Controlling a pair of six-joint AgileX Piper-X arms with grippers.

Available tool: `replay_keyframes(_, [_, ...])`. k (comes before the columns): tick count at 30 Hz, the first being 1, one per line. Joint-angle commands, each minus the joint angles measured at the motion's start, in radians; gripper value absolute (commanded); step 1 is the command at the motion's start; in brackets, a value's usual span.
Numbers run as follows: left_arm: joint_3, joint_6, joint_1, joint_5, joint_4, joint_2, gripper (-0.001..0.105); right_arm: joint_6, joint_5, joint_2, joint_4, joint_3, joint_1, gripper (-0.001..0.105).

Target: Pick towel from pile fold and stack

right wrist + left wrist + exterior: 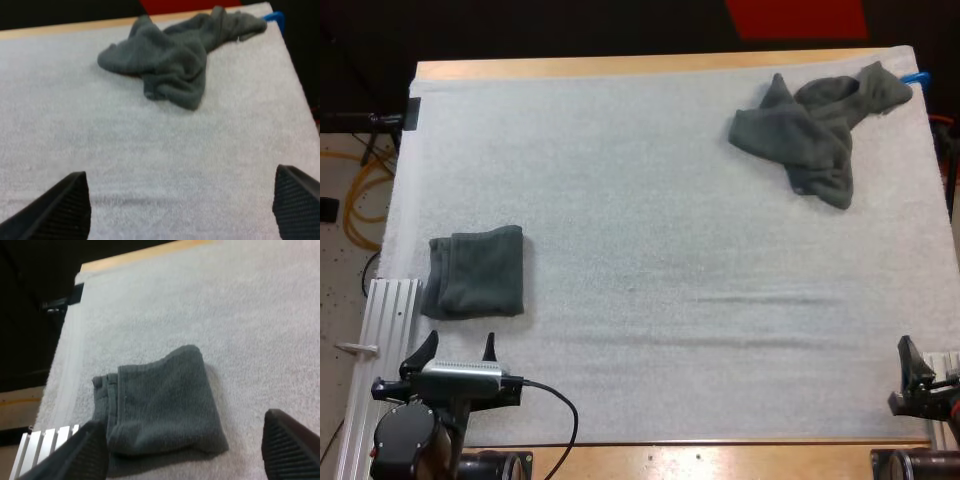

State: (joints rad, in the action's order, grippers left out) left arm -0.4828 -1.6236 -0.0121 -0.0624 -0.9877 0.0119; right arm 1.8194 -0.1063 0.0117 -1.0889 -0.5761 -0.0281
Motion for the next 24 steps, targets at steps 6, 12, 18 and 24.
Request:
replay_keyframes(6, [-0.005,-0.018,-0.001,0.0,0.021,0.14,0.063,0.01,-0.004,0.04,0.023,0.032,-0.001,0.072])
replay_keyframes(12, [-0.005,-0.018,-0.001,0.0,0.021,0.14,0.063,0.01,-0.004,0.04,0.023,0.032,-0.001,0.072])
replay_keyframes(18, [-0.005,-0.018,-0.001,0.0,0.021,0.14,0.063,0.01,-0.004,0.04,0.023,0.032,-0.001,0.072])
replay_keyframes(24, [-0.005,-0.018,-0.001,0.0,0.021,0.14,0.063,0.01,-0.004,0.04,0.023,0.032,-0.001,0.072])
